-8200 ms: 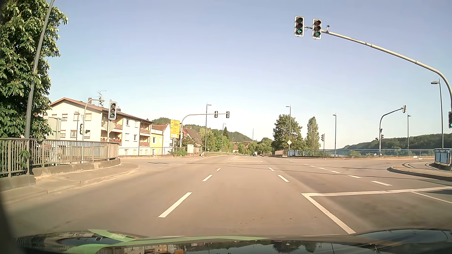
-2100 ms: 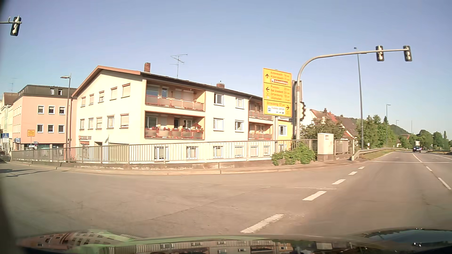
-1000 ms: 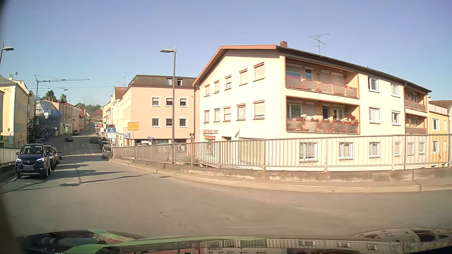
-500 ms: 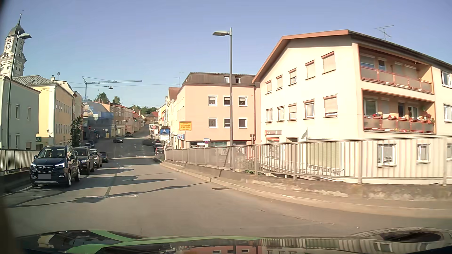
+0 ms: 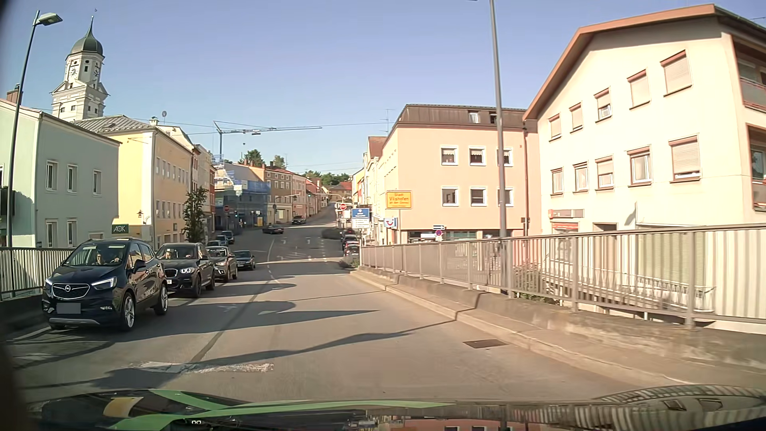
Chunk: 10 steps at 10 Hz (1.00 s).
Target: Follow the waypoints while adhering to traffic rules and regulations
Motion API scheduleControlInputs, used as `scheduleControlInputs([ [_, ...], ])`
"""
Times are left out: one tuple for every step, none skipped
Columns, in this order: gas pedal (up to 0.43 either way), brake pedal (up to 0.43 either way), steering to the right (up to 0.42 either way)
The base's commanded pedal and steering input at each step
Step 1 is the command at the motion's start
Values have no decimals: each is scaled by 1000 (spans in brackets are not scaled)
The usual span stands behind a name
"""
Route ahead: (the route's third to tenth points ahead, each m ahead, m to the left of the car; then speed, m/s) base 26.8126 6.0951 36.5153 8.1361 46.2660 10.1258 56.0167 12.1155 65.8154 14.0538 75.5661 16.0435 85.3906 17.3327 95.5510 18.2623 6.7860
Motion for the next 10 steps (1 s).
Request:
scheduleControlInputs([
  [169, 0, -209],
  [169, 0, -197],
  [169, 0, -175],
  [169, 0, -146],
  [169, 0, -126],
  [169, 0, -101],
  [169, 0, -80],
  [169, 0, -61],
  [150, 0, -51],
  [138, 0, -42],
])
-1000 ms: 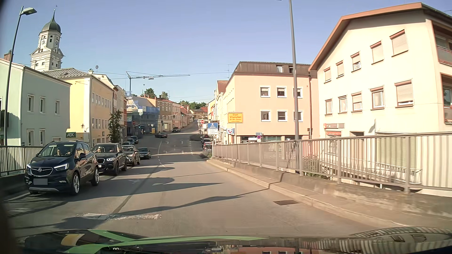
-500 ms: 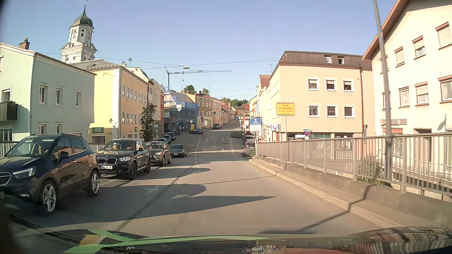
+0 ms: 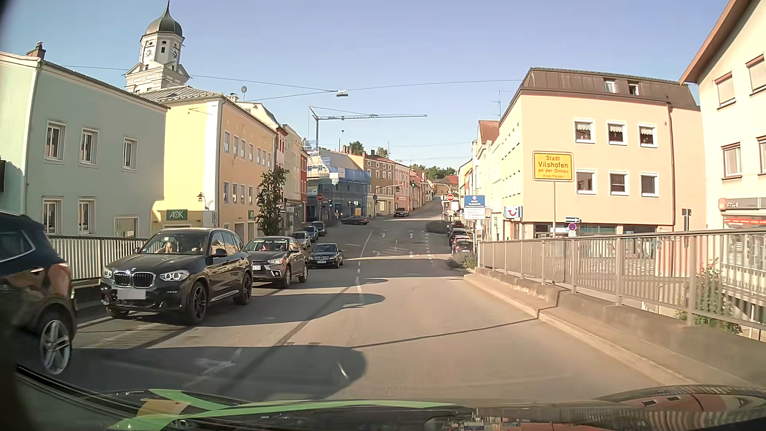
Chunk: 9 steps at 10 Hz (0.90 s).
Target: Follow the waypoints while adhering to traffic rules and regulations
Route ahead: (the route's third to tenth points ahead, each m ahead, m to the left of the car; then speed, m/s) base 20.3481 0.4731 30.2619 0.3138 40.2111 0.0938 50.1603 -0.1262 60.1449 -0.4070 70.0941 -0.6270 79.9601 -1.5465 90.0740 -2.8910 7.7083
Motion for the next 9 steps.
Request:
scheduleControlInputs([
  [138, 0, -36],
  [110, 0, -23],
  [79, 0, -14],
  [79, 0, -11],
  [67, 0, -11],
  [59, 0, -11],
  [47, 0, -9],
  [47, 0, -8],
  [47, 0, -8],
])
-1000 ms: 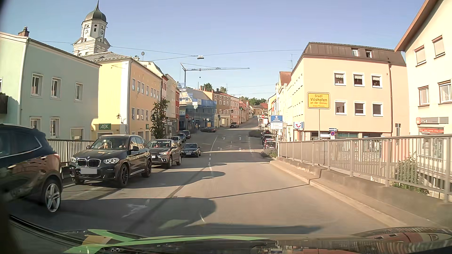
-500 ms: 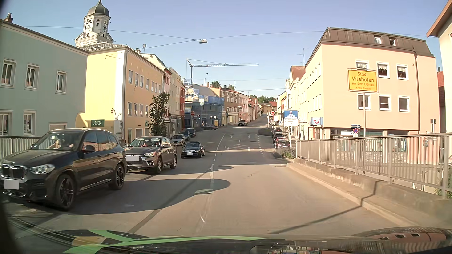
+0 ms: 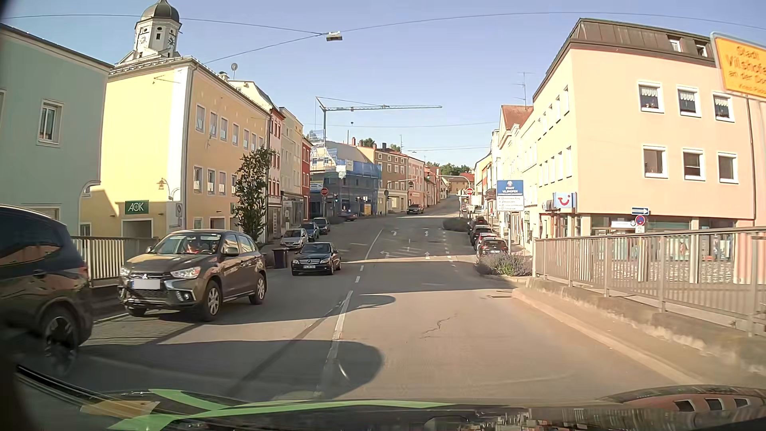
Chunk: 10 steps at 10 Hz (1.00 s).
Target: Follow the waypoints while adhering to traffic rules and regulations
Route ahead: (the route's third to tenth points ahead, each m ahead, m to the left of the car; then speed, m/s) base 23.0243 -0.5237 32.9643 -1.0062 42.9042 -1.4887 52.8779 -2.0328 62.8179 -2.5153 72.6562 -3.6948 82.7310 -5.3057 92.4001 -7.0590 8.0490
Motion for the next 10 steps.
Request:
scheduleControlInputs([
  [47, 0, -7],
  [47, 0, -7],
  [47, 0, -6],
  [59, 0, -6],
  [59, 0, -4],
  [59, 0, -3],
  [59, 0, -1],
  [67, 0, 1],
  [79, 0, 6],
  [79, 0, 10],
])
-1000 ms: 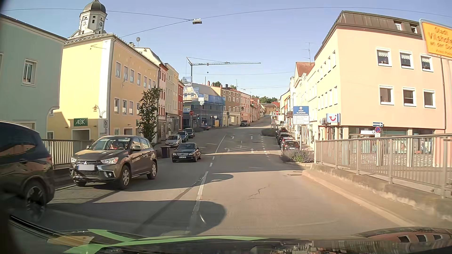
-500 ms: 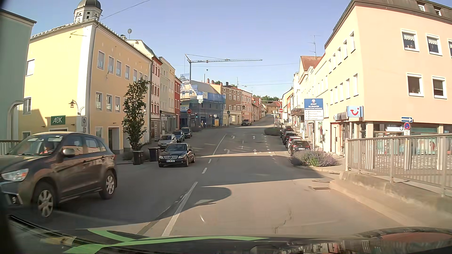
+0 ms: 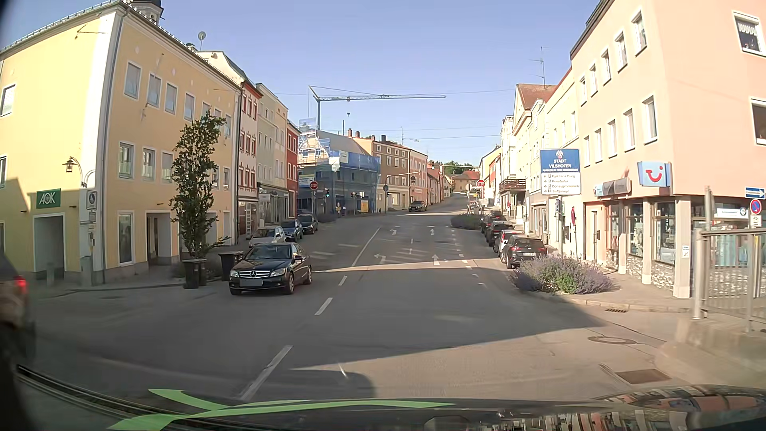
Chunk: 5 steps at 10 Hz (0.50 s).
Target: Follow the waypoints while adhering to traffic rules and regulations
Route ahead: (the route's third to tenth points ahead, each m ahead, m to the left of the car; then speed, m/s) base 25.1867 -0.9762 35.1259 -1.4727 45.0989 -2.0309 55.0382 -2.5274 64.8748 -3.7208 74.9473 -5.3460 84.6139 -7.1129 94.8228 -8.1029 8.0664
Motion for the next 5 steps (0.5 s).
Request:
scheduleControlInputs([
  [98, 0, 12],
  [118, 0, 15],
  [118, 0, 16],
  [130, 0, 17],
  [130, 0, 17],
])
